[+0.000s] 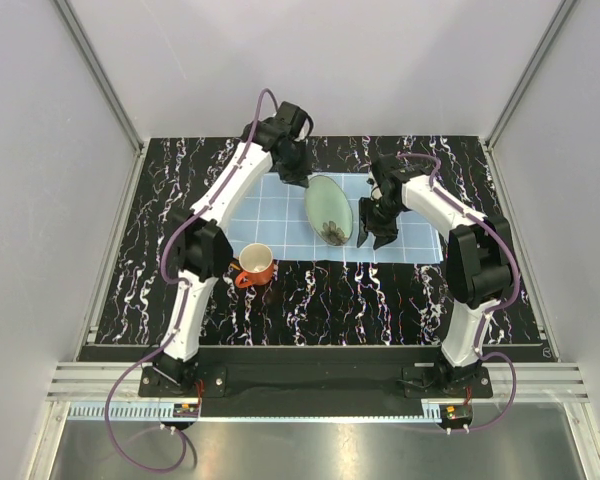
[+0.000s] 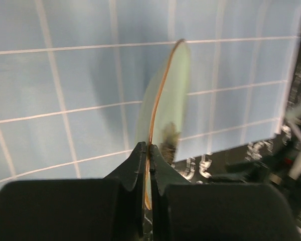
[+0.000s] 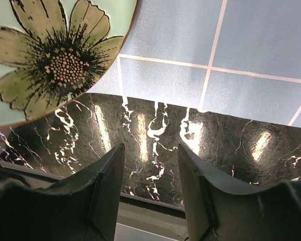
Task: Set the dinner table for one person
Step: Place the plate on the napkin.
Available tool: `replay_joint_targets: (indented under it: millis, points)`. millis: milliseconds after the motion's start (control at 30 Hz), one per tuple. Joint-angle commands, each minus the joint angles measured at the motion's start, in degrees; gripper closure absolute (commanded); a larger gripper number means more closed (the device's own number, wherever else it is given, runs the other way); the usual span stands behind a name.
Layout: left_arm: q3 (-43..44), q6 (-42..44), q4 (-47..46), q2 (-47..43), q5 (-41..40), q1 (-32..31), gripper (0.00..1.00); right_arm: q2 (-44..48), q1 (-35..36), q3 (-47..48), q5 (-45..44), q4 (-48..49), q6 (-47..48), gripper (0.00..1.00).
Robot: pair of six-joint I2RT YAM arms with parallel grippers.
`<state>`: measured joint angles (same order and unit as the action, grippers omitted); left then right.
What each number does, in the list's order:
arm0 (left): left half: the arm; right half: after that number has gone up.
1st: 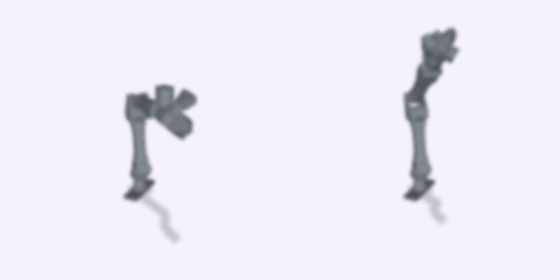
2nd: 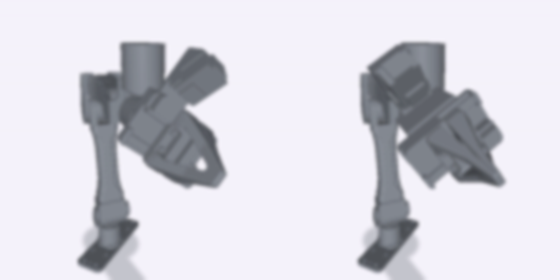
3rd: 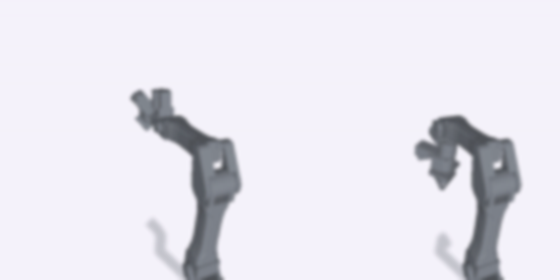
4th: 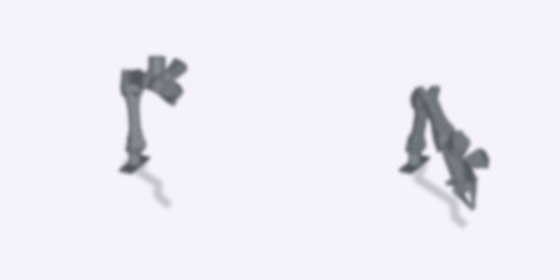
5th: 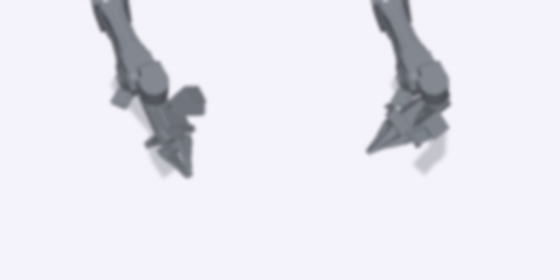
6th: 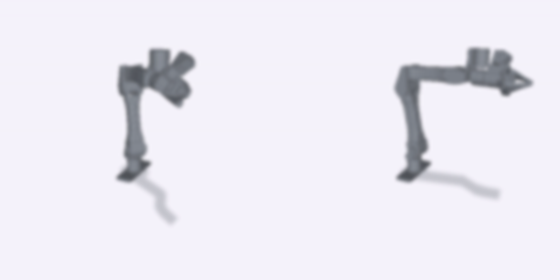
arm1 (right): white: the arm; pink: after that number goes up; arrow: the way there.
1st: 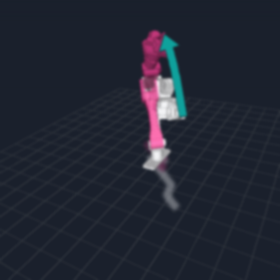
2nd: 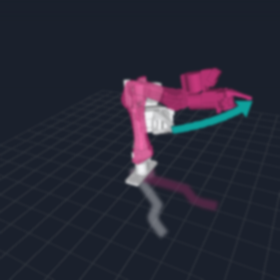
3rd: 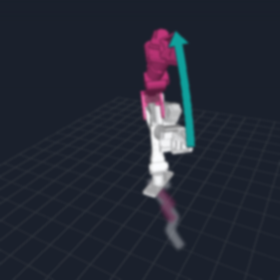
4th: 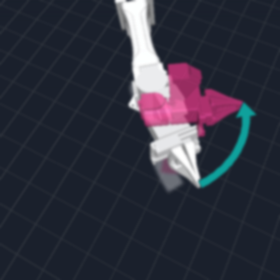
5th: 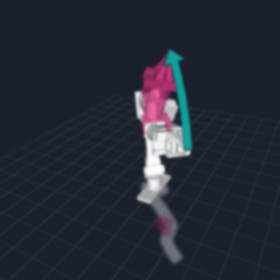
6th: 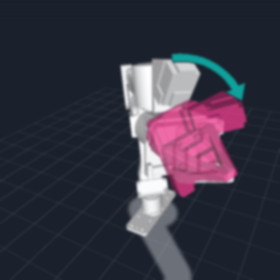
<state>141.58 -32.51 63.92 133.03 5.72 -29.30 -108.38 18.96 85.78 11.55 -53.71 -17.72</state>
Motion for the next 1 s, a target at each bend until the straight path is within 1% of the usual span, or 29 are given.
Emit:
replay_joint_targets:
  millis: [0, 100, 133, 267, 467, 800, 867, 900, 967]
  points:
    - [-2.97, -0.27, 1.82, 0.82, -4.04, 1.61, 1.00, 2.56, -0.24, -0.87, 1.28, 0.36, 0.23, 0.47]
    - [-3.50, -0.79, 2.79, 1.18, -5.54, 1.79, 1.00, 2.29, -0.24, -1.31, 1.89, 0.28, 0.05, 0.46]
    - [-3.68, -0.89, 3.31, 1.26, -7.63, 1.70, 1.00, 2.29, -0.24, -1.40, 1.81, 0.19, -0.04, 0.46]
    - [-7.10, -0.62, 3.05, 0.21, -8.88, 1.70, 1.00, 1.94, -0.24, -1.14, 1.98, -0.07, -0.13, 0.47]
    - [-11.32, 0.34, 0.33, -1.90, -10.02, 1.17, 1.00, 1.15, -0.15, -0.79, 2.33, -0.25, -0.04, 0.46]
    - [-11.50, 0.61, 0.15, -3.13, -10.37, 1.00, 1.00, 1.15, -0.24, -0.35, 2.42, 0.27, -0.74, 0.46]
    - [-12.81, 0.61, -0.02, -4.61, -11.68, 1.09, 1.00, 1.15, -0.24, -0.09, 1.63, 0.63, -0.65, 0.45]
    - [-13.60, 0.78, -0.20, -5.49, -12.48, 1.09, 0.99, 1.24, -0.24, 0.09, 1.37, 1.24, -0.48, 0.45]
    - [-17.36, 0.00, -0.64, -9.08, -15.89, 1.44, 0.88, 1.15, -0.24, 0.62, 0.14, 3.16, -0.22, 0.44]
